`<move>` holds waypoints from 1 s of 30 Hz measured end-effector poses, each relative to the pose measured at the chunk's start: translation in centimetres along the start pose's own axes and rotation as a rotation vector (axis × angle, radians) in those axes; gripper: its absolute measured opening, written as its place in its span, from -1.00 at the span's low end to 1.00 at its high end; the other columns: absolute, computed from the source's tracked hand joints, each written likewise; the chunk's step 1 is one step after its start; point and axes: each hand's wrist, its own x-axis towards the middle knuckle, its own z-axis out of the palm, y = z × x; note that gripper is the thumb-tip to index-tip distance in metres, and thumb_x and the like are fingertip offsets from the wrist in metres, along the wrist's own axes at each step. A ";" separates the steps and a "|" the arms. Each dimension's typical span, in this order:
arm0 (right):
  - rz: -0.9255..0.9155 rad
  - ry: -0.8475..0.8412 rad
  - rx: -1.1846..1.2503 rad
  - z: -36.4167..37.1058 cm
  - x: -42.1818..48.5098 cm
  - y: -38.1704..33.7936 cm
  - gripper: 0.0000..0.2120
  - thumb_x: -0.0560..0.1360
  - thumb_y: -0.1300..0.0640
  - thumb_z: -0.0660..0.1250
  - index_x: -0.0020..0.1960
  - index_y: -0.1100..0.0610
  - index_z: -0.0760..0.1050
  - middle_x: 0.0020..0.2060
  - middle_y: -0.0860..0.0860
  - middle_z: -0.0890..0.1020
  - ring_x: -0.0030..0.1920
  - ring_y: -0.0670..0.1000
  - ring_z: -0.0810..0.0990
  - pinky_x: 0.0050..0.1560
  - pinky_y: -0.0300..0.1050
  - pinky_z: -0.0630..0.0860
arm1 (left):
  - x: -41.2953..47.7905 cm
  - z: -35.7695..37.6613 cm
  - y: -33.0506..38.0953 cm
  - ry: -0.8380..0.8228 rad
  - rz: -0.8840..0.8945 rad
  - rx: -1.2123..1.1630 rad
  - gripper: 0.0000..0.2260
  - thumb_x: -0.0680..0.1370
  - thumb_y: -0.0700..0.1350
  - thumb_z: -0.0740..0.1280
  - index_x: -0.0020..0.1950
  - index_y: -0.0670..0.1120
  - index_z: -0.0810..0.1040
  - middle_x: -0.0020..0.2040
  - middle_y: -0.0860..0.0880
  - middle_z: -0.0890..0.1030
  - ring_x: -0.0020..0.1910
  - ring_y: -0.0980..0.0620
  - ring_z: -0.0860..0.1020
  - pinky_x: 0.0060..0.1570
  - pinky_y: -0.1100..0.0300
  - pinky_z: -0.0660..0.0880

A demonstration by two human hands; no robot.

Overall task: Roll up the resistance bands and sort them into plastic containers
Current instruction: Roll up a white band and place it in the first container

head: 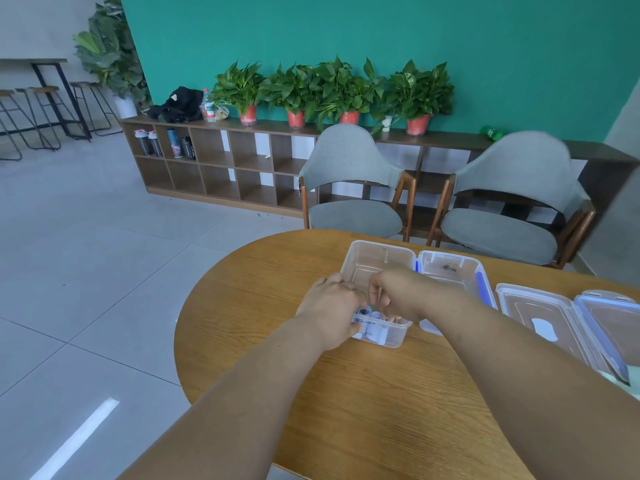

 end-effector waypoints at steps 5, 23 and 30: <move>0.000 0.014 0.023 0.0 -0.1 -0.2 -0.75 0.51 0.34 0.42 -0.01 -0.01 0.57 -0.15 -0.07 0.69 -0.07 -0.01 0.70 -0.24 -0.21 0.52 | -0.1 -0.3 0.0 0.006 0.002 -0.014 -0.58 0.58 0.10 0.45 0.42 0.10 0.56 0.29 0.09 0.60 0.29 0.00 0.38 0.31 0.05 0.37; 0.032 0.032 0.033 0.2 0.0 -0.4 -0.73 0.47 0.28 0.51 0.05 -0.02 0.58 -0.08 -0.06 0.68 -0.02 -0.01 0.66 0.07 -0.03 0.66 | -0.4 -0.1 0.0 -0.007 -0.013 -0.002 -0.58 0.59 0.12 0.42 0.45 0.11 0.57 0.33 0.09 0.60 0.31 -0.02 0.39 0.33 0.01 0.36; 0.027 0.030 0.006 0.1 -0.1 -0.3 -0.75 0.50 0.24 0.50 0.06 -0.02 0.55 -0.06 -0.04 0.70 -0.01 0.03 0.68 0.10 0.03 0.66 | -0.4 -0.2 0.0 -0.007 -0.017 -0.007 -0.58 0.59 0.12 0.43 0.45 0.12 0.56 0.32 0.08 0.59 0.32 -0.02 0.38 0.35 0.02 0.35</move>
